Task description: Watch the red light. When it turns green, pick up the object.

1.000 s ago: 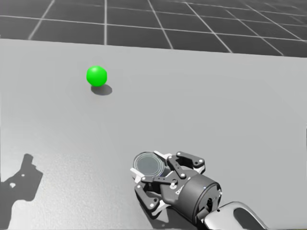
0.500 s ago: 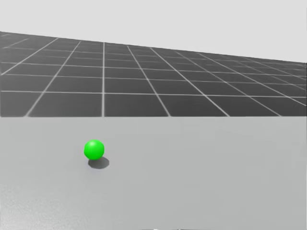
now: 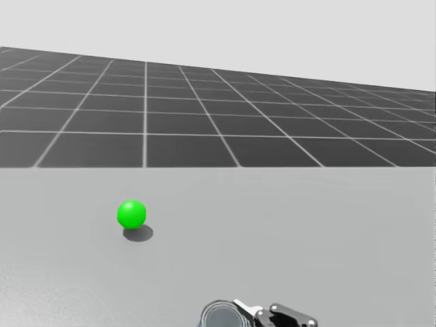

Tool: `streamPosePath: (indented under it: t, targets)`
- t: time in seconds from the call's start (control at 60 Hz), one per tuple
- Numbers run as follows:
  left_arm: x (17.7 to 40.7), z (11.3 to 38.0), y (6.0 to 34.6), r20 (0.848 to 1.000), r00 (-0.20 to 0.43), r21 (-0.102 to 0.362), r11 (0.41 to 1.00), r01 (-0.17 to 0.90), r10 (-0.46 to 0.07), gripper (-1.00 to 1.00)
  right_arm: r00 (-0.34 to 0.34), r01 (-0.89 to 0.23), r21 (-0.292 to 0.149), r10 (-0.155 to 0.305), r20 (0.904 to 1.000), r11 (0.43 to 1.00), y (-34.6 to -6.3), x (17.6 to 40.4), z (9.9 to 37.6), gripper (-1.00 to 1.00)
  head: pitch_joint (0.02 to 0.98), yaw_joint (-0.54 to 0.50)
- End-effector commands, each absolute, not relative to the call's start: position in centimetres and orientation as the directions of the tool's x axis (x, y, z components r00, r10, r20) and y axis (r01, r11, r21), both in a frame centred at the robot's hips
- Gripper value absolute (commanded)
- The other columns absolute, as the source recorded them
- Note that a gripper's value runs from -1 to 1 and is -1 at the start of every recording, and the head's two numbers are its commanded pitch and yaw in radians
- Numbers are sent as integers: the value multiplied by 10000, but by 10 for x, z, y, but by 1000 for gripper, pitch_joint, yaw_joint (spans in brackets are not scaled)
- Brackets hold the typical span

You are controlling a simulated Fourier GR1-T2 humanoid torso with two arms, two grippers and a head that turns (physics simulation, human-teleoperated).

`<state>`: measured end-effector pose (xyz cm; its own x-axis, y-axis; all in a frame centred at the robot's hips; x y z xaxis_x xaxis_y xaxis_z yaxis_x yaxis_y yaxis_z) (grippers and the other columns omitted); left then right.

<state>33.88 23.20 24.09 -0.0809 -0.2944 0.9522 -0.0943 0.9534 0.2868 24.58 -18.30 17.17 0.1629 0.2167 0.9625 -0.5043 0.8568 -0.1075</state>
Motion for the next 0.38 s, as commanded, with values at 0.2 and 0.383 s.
streamPosePath:
  t: [0.2, 0.383]
  targets:
    - [339, 240, 231, 9518, -802, 2885, 9530, -930, -2960, -1000, -1087, -3125, -1412, 1123, 9877, 9394, -187, 260, 278, 1000, 450, -234]
    - [339, 240, 231, 9518, -802, 2885, 9530, -930, -2960, -1000, -2642, -2723, -1682, 945, 9598, 9474, -185, 249, 322, 1000, 456, -236]
